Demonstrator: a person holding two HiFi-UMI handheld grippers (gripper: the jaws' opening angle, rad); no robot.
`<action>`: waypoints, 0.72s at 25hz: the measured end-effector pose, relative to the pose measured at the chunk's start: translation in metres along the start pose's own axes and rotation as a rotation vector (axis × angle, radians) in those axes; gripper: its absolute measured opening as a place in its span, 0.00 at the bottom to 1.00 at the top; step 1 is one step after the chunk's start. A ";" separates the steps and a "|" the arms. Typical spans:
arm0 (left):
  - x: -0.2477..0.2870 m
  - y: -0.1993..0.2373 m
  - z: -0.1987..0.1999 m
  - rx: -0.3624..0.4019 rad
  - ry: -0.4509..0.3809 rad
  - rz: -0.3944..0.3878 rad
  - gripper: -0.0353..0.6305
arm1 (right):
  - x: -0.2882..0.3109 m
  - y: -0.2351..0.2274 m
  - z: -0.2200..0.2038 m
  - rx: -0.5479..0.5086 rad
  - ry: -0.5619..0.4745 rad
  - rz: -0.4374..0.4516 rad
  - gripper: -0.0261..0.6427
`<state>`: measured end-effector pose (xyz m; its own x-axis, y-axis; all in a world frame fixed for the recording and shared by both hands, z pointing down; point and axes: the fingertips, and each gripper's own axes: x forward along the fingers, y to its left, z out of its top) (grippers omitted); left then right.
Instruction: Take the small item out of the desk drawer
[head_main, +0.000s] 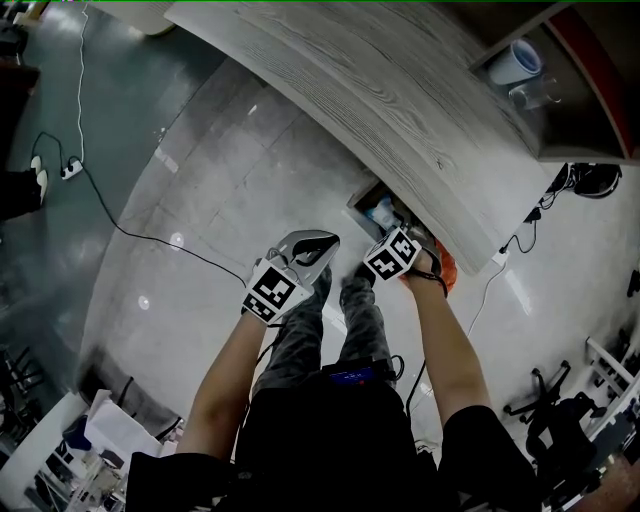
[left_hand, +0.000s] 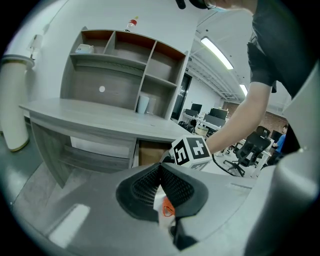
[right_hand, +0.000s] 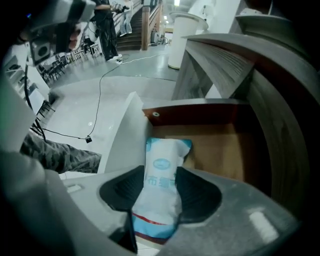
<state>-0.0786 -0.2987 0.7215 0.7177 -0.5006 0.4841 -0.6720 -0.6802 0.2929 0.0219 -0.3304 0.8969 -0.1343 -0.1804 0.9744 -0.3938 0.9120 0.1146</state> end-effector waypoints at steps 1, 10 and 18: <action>0.000 0.000 -0.001 -0.001 0.001 0.001 0.06 | 0.001 -0.002 0.000 -0.006 0.005 -0.010 0.34; -0.003 -0.004 0.005 0.008 -0.001 0.000 0.06 | -0.014 -0.007 0.006 0.085 -0.040 0.002 0.29; -0.007 -0.013 0.023 0.040 -0.013 -0.006 0.06 | -0.048 0.000 0.013 0.119 -0.101 0.001 0.29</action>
<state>-0.0707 -0.2979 0.6955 0.7242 -0.5029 0.4719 -0.6600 -0.7038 0.2628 0.0163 -0.3263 0.8473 -0.2230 -0.2212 0.9494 -0.4982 0.8630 0.0840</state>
